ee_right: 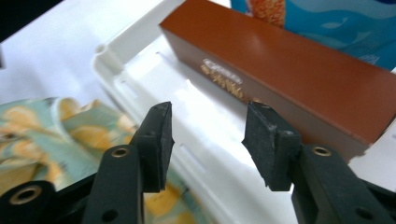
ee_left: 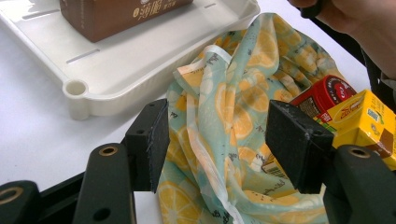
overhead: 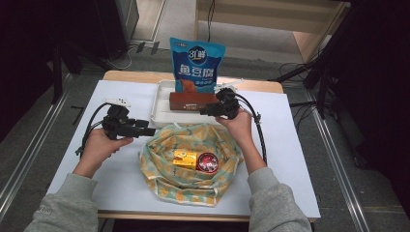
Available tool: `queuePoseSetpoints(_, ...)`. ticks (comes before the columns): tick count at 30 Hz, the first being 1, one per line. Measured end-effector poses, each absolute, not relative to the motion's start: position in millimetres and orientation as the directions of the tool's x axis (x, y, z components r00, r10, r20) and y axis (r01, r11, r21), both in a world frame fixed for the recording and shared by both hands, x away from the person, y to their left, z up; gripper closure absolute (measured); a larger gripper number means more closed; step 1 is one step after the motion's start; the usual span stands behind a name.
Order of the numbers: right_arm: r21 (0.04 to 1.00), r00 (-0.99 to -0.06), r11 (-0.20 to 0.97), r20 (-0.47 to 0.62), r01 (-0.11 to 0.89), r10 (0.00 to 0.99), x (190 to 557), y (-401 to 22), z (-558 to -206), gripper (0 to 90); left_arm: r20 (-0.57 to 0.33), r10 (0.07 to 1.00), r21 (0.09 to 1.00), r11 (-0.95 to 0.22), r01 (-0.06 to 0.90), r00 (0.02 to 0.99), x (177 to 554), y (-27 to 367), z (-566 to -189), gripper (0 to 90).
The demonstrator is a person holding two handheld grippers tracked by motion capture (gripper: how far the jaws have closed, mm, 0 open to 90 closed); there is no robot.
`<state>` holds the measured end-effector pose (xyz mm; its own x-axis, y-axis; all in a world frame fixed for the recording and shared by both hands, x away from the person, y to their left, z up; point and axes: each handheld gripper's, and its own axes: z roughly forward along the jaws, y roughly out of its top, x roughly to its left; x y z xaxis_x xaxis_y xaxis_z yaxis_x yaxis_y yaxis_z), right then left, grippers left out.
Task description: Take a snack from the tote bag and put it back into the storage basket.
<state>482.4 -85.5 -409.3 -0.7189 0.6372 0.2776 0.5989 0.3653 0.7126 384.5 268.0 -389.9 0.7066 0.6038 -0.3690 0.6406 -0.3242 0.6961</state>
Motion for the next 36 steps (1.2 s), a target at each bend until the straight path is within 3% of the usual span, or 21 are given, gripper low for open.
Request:
queuePoseSetpoints(8,0.734,-0.729,0.345,0.29,0.585,0.62,462.9,-99.1,-403.7,46.5,-0.367,0.602,0.693,-0.331,0.64,0.709,384.6,267.0,-390.0,39.5)
queuePoseSetpoints(36,0.736,-0.799,0.44,0.227,0.515,0.558,416.0,-107.2,-406.2,45.2,-0.352,0.535,0.7,-0.394,0.596,0.768,368.0,242.8,-378.9,39.4)
